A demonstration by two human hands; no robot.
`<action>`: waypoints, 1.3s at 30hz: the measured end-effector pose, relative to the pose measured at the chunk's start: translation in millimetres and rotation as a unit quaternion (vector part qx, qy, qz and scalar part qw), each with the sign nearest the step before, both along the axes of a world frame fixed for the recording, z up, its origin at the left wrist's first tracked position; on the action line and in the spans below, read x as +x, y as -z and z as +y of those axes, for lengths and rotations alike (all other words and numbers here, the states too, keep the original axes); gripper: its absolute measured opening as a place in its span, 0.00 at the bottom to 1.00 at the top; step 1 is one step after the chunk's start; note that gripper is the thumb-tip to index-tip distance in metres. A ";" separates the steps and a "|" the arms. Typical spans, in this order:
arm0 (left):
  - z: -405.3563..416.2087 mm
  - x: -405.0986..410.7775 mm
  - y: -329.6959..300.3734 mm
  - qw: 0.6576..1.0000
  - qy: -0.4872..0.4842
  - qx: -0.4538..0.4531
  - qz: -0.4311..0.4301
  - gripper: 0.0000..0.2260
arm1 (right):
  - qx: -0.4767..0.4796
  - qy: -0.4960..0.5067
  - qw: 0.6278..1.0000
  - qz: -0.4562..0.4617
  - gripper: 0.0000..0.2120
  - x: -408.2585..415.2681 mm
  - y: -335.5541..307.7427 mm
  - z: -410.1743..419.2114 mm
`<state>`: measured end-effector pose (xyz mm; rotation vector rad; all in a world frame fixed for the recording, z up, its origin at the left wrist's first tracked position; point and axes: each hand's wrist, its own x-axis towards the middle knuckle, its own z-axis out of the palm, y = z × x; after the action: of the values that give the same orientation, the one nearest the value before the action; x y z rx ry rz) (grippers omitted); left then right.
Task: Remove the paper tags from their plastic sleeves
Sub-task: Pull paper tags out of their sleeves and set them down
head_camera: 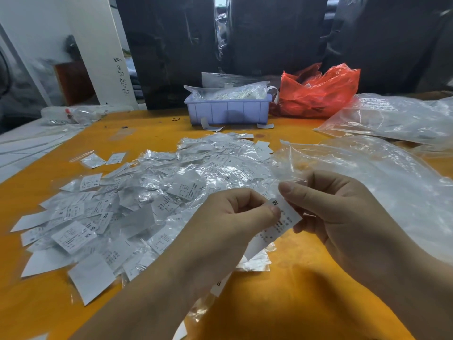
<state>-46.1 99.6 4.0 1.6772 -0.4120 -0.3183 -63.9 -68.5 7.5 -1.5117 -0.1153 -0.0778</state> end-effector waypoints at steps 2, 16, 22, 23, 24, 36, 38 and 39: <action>0.3 1.0 0.7 1.000 -0.005 -0.003 -0.002 0.13 | 0.000 -0.012 1.000 0.000 0.13 0.1 0.0 0.6; 0.4 0.0 -1.9 1.000 0.012 -0.018 0.008 0.07 | -0.017 0.019 1.000 0.001 0.12 2.2 -0.1 -1.0; 1.0 0.9 -1.2 1.000 0.016 -0.023 0.006 0.08 | -0.024 0.021 0.999 0.004 0.15 2.5 1.0 0.0; 1.0 0.9 -1.3 1.000 0.014 -0.020 0.005 0.08 | -0.023 0.015 1.000 0.005 0.15 2.3 0.9 0.4; 1.1 1.1 -1.2 1.000 0.011 -0.018 0.003 0.08 | -0.024 0.008 1.000 0.006 0.14 2.1 0.6 0.8; -0.9 -1.9 -1.6 0.999 0.039 -0.012 0.010 0.06 | -0.015 0.025 1.000 0.010 0.11 2.9 2.2 -0.4; -0.4 -1.1 -1.7 1.000 0.025 -0.014 0.010 0.07 | -0.012 0.018 1.000 0.007 0.11 2.5 1.8 0.0; 0.3 -0.7 -1.9 1.000 0.013 -0.017 0.011 0.07 | -0.011 0.011 1.000 0.006 0.11 2.4 1.8 0.3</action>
<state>-46.8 100.0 5.9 1.6349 -0.4216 -0.3466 -61.6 -68.2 5.7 -1.5350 -0.0895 -0.0855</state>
